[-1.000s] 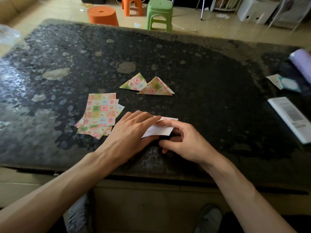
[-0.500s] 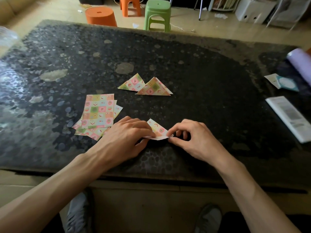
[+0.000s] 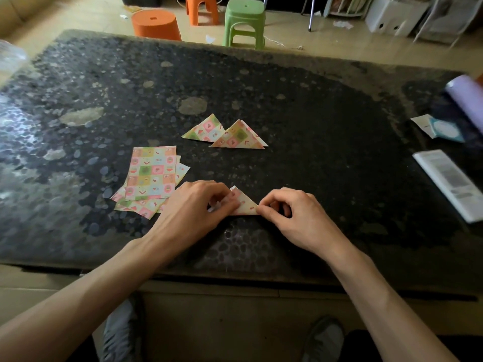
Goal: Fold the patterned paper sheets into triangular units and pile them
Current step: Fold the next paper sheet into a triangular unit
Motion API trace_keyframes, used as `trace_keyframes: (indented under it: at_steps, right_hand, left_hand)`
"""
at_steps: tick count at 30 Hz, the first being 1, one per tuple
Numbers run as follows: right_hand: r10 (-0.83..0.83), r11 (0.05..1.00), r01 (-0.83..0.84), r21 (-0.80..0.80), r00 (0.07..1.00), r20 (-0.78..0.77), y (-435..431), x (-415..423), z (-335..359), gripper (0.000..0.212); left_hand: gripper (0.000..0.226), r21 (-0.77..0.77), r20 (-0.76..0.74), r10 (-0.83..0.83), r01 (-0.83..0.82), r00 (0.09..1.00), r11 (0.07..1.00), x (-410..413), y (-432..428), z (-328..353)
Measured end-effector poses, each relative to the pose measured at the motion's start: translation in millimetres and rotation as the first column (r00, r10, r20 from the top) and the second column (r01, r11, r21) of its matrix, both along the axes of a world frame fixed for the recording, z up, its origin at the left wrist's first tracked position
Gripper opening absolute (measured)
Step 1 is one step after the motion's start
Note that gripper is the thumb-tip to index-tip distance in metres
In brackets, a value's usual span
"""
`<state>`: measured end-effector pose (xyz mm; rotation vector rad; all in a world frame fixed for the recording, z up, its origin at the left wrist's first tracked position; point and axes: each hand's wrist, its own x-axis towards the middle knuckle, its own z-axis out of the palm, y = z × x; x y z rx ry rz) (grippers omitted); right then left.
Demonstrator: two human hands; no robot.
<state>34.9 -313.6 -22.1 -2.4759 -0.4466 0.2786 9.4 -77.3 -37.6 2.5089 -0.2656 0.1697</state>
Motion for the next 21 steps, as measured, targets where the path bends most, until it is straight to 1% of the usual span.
trace_keyframes:
  at_steps: [8, 13, 17, 21]
  right_hand:
    - [-0.088, 0.994, 0.089, -0.059, 0.996, 0.033, 12, -3, -5, 0.019]
    - [-0.166, 0.982, 0.17, -0.082, 0.985, 0.051, 21, -6, -8, 0.02]
    - [-0.188, 0.977, 0.191, -0.093, 0.981, 0.04, 24, -6, -8, 0.021]
    - [-0.206, 0.972, 0.212, -0.101, 0.976, 0.067, 27, -8, -10, 0.023]
  left_hand:
    - [0.028, 0.003, -0.038, 0.112, -0.112, 0.993, 0.994, 2, -4, -2]
    - [0.026, 0.039, -0.038, 0.142, -0.14, 0.989, 0.989, 3, -7, -3]
    - [0.025, 0.068, -0.027, 0.153, -0.151, 0.988, 0.986, 2, -8, -2]
    - [0.025, 0.072, -0.023, 0.162, -0.16, 0.987, 0.985, 2, -8, -1]
